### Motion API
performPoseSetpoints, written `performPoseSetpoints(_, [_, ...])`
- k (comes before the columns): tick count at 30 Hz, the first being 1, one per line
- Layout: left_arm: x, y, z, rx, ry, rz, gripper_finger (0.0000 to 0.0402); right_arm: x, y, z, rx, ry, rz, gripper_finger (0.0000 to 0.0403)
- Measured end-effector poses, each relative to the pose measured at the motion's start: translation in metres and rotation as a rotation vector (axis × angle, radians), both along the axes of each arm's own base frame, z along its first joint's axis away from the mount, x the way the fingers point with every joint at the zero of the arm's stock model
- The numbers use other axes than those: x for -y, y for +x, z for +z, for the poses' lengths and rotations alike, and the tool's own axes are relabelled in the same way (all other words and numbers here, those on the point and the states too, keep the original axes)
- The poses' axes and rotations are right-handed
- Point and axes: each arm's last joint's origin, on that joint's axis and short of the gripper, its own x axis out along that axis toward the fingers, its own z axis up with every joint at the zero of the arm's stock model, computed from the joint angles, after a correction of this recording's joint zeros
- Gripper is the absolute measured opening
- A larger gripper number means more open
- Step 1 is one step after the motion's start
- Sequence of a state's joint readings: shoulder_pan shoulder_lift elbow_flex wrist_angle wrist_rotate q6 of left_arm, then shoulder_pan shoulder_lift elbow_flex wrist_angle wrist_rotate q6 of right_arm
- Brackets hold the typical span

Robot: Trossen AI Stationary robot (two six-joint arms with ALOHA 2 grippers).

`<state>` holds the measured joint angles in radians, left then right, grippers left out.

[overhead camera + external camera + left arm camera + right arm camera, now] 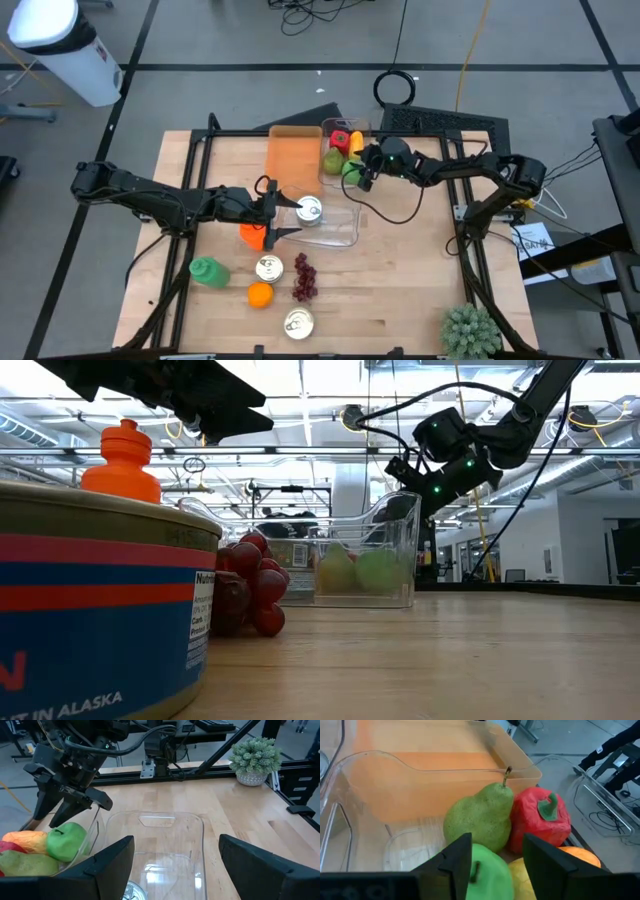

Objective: Pick & Place Food Item
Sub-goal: Put the grapes into the top transparent bin

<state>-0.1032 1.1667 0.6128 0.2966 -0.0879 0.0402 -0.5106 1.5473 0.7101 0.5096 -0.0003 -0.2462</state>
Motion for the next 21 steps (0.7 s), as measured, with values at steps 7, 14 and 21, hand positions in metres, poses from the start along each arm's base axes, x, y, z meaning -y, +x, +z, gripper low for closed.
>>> performPoseSetpoints(7, [0.0, 0.0, 0.0, 0.0, 0.0, 0.0, 0.0301, -0.013, -0.003, 0.028, 0.103, -0.026, 0.016, 0.0191])
performPoseSetpoints(14, [0.0, 0.0, 0.0, 0.0, 0.0, 0.0, 0.0301, -0.062, -0.004, 0.07, 0.251, -0.056, 0.173, 0.0236])
performPoseSetpoints(21, [0.0, 0.0, 0.0, 0.0, 0.0, 0.0, 0.0301, -0.153, 0.004, 0.082, 0.336, 0.043, 0.454, 0.0264])
